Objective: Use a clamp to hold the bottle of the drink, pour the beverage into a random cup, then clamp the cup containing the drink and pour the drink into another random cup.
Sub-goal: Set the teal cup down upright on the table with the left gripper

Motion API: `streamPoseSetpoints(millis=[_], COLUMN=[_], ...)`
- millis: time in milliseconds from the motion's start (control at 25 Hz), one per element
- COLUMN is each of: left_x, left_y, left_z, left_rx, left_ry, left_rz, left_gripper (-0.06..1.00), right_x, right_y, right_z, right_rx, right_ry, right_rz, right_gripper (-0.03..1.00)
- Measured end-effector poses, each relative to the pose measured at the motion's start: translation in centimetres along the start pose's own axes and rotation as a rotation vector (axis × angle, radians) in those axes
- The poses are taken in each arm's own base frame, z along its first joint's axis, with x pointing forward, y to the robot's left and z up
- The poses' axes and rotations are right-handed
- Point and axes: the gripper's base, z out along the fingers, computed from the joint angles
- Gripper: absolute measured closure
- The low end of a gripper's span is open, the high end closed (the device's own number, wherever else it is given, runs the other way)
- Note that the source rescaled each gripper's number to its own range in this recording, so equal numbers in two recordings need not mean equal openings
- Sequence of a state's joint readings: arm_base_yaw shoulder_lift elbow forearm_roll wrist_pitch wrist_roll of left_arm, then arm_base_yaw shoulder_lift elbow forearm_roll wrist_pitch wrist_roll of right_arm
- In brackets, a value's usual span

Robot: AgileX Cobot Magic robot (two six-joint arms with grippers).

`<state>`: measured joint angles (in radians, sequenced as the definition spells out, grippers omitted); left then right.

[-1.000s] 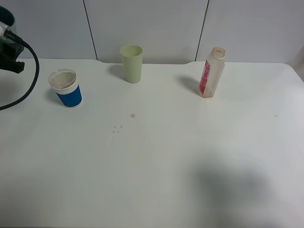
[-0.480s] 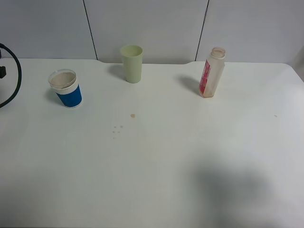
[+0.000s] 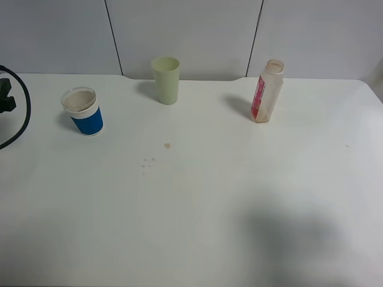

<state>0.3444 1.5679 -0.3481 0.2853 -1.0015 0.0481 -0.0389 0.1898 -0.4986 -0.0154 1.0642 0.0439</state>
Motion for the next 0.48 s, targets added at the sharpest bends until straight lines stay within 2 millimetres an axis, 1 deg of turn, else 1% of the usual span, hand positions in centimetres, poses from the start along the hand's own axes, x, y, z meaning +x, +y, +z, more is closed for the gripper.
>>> streamPoseSetpoints(millis=[80,280,480], left_x=[1.1,2.9,4.4], left_y=[-0.3,-0.7,-0.9], left_z=[0.1,0.6,1.1], left_rx=[0.006,0.031,0.041], left_ry=[0.011,0.038,0.053], left_rz=[-0.019,-0.039,-0.06], left_gripper=[0.94,0.94,0.94], right_x=[0.0,0.0,0.0], right_y=[0.0,0.0,0.0], right_z=[0.0,0.0,0.0], right_rx=[0.0,0.0,0.0], right_ry=[0.0,0.0,0.0], right_rz=[0.0,0.0,0.0], right_gripper=[-0.03,-0.03,-0.03])
